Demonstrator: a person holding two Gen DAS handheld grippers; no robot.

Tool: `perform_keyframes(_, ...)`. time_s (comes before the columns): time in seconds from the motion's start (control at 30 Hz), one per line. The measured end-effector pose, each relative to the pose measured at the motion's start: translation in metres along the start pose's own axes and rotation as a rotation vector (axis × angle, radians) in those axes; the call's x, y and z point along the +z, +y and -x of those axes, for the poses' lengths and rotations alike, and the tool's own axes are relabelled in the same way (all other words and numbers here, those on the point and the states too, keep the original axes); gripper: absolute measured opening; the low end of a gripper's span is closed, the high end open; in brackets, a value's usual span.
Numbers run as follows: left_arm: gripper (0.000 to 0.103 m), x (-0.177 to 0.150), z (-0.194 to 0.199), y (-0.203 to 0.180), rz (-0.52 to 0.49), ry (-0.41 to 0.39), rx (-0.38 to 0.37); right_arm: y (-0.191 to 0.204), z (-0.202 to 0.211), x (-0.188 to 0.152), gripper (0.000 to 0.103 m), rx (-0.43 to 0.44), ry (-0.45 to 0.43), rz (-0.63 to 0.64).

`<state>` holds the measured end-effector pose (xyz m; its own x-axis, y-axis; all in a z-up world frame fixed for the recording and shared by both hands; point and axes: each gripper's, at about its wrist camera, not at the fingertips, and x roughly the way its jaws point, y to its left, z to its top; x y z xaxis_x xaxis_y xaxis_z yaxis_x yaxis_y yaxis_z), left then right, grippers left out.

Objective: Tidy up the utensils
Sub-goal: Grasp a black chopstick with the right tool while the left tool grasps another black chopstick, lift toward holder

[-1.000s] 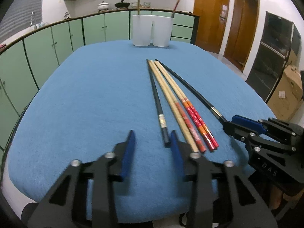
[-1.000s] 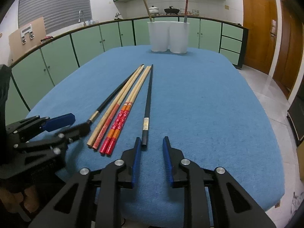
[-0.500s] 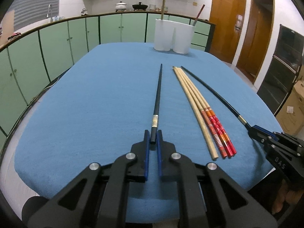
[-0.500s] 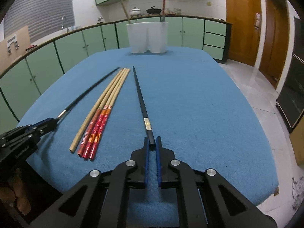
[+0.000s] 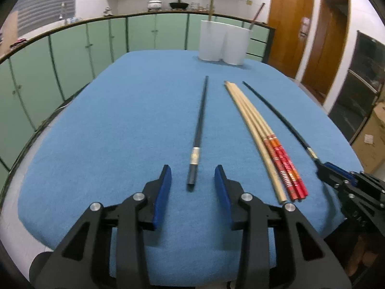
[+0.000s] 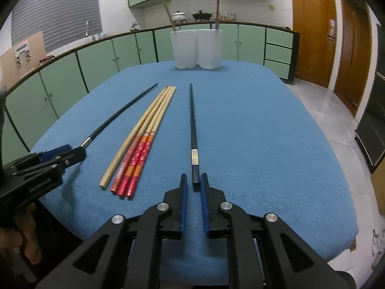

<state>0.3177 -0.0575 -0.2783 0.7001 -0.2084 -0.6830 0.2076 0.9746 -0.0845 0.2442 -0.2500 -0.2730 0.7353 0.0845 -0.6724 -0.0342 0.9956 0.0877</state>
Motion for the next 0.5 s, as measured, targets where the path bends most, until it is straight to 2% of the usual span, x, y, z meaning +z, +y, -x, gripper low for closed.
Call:
perform_keyframes(0.03, 0.011, 0.001, -0.001, -0.001, -0.004, 0.007, -0.020, 0.002, 0.000, 0.000, 0.012, -0.003, -0.002, 0.010)
perform_keyframes(0.1, 0.006, 0.001, -0.002, -0.002, -0.008, 0.012, -0.040, 0.003, -0.001, 0.000, 0.009, -0.006, -0.004, 0.014)
perform_keyframes(0.3, 0.006, 0.005, 0.014, -0.003, 0.016, -0.012, -0.087, 0.001, 0.014, 0.005, 0.006, 0.001, -0.034, -0.009)
perform_keyframes(0.5, 0.006, 0.028, 0.055, -0.003, 0.049, -0.084, -0.121, -0.007, 0.052, 0.034, 0.006, 0.010, -0.115, -0.064)
